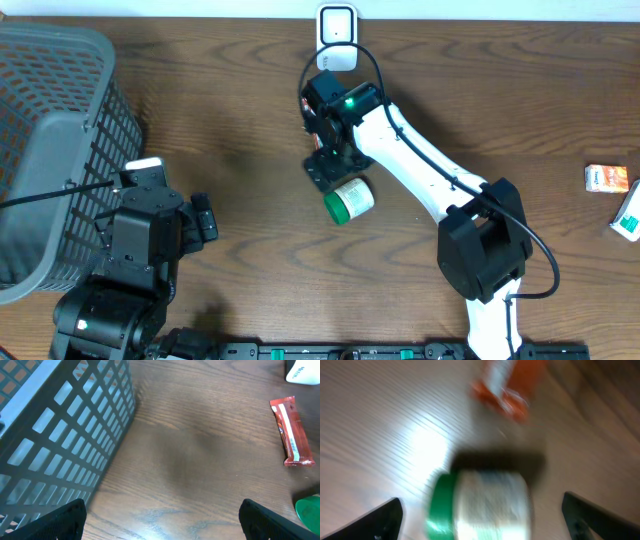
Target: Scan the item barcode
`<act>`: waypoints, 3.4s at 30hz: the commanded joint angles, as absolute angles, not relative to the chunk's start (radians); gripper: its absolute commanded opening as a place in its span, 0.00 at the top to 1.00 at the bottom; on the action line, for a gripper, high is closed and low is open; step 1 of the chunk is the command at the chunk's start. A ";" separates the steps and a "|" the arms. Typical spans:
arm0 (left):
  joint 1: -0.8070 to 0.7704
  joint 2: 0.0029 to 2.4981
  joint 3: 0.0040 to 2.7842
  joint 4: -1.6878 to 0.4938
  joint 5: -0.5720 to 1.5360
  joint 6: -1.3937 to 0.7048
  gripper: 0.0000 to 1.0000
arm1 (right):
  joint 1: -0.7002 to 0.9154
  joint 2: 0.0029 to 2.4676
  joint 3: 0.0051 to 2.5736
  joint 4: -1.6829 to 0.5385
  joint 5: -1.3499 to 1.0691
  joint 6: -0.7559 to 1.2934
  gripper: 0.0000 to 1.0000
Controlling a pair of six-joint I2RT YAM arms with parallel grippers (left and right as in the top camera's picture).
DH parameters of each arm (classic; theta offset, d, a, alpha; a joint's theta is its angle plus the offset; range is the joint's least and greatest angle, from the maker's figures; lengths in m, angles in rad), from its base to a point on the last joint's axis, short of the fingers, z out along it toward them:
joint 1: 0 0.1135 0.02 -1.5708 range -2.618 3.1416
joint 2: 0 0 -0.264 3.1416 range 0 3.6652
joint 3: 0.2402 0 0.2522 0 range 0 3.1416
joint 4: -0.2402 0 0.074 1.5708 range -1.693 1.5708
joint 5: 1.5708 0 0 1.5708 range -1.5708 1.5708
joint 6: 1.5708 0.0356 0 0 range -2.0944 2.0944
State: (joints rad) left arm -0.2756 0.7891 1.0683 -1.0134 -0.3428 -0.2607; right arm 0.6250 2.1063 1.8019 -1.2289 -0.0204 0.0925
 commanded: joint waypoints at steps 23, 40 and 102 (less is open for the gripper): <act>-0.270 0.785 1.077 -1.013 -0.352 -0.248 0.02 | 0.670 2.070 1.722 -1.420 0.025 0.325 0.82; -0.270 0.785 1.077 -1.013 -0.352 -0.248 0.02 | 0.684 2.070 1.570 -1.195 0.025 0.272 0.75; -0.270 0.785 1.077 -1.013 -0.352 -0.248 0.02 | 0.690 2.070 1.771 -1.093 0.115 0.347 0.01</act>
